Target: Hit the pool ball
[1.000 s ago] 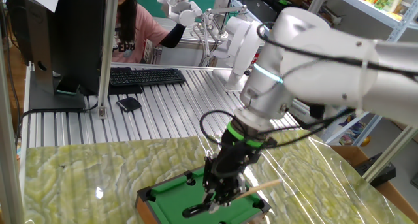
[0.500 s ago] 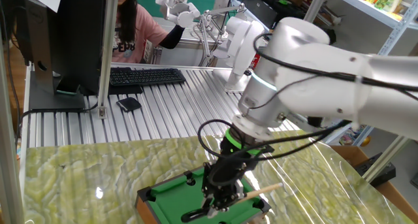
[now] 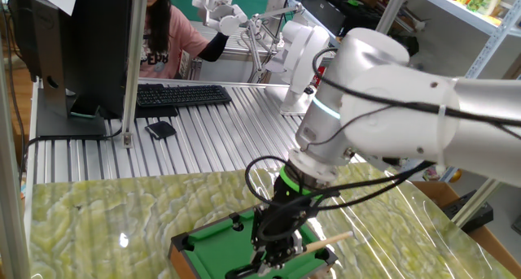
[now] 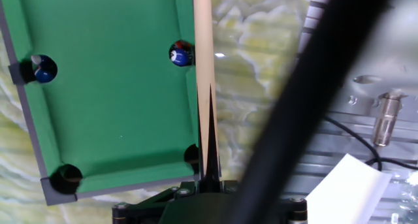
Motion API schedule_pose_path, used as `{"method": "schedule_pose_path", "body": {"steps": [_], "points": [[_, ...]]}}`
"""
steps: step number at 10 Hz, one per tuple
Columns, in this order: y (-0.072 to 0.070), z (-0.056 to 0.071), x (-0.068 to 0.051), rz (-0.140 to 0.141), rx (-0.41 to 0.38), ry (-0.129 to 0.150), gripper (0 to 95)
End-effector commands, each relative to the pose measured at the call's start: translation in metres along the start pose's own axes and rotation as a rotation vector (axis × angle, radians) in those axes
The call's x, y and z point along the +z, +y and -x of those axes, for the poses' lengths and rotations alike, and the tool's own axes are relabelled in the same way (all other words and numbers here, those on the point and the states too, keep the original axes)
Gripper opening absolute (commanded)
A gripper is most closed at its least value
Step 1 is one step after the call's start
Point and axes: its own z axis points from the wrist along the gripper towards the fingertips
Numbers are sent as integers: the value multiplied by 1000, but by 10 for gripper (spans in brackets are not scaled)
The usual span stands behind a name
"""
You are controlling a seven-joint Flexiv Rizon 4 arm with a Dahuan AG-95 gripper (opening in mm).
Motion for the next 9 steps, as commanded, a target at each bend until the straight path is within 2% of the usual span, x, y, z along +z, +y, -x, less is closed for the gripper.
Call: {"method": "schedule_pose_path", "body": {"steps": [1,6,9], "points": [[5,-1,4,-2,2,-1,0],[12,-5,15,-3,3,-11,0],[15,-3,17,-3,4,-14,0]]}}
